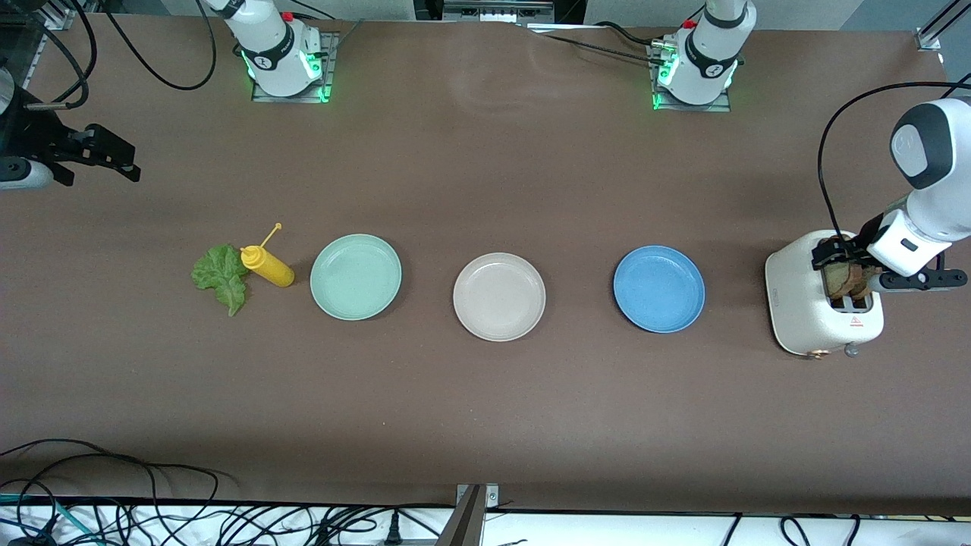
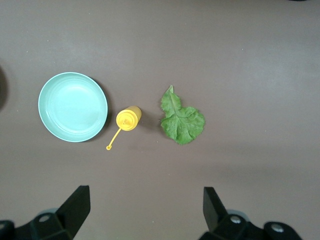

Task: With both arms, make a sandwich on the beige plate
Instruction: 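Lower the left gripper onto the bread slice in the toaster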

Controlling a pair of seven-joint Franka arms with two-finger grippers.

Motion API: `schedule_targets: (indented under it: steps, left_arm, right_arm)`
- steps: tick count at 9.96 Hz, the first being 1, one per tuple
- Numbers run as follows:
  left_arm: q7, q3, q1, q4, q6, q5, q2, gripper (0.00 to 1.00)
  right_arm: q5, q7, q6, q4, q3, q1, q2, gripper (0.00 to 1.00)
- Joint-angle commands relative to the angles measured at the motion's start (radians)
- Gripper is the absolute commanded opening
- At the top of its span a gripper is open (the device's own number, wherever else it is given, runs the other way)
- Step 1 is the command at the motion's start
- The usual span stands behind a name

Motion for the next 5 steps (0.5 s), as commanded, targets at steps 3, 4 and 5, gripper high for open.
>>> schedule_targets:
  steps: [3,4,5]
  left_arm:
    - [0.096,-0.011,0.043,-0.024,0.003,0.032,-0.03,0.0]
    - [0.1,-0.012,0.043,-0.014,-0.013,0.032,-0.031,0.0]
    - [0.109,-0.012,0.043,0.009,-0.025,0.032,-0.031,0.0]
  right_arm:
    - [-0.011,0.007,-0.014,0.006,0.003,0.001,-0.005,1.0]
    - [-0.011,0.007,-0.014,0.006,0.003,0.001,-0.005,1.0]
    - [-0.011,0.007,-0.014,0.006,0.003,0.001,-0.006,1.0]
